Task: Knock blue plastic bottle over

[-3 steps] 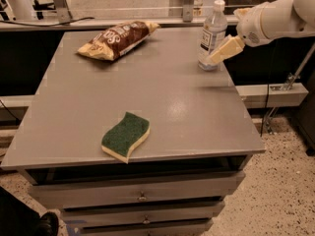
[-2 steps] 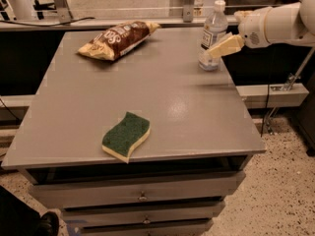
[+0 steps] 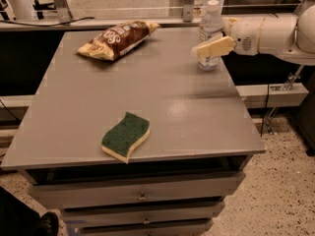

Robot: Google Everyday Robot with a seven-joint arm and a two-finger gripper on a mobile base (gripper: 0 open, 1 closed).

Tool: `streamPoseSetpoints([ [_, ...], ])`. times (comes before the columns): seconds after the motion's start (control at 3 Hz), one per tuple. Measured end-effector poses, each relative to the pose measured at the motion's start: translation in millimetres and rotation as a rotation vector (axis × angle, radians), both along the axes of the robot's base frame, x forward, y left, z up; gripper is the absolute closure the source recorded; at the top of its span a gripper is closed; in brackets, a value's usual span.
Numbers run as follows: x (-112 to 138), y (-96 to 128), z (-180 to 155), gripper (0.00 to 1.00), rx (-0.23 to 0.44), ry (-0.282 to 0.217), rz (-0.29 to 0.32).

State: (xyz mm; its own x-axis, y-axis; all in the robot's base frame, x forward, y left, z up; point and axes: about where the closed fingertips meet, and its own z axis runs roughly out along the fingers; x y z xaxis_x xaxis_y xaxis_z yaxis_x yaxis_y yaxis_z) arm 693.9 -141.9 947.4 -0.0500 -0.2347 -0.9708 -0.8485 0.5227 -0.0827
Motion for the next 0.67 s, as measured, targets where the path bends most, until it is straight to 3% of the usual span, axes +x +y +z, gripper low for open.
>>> streamPoseSetpoints([
  [0.33,-31,43,20,0.00,0.113,0.006,0.153],
  [0.67,-73,93,39,0.00,0.213,0.033,0.355],
])
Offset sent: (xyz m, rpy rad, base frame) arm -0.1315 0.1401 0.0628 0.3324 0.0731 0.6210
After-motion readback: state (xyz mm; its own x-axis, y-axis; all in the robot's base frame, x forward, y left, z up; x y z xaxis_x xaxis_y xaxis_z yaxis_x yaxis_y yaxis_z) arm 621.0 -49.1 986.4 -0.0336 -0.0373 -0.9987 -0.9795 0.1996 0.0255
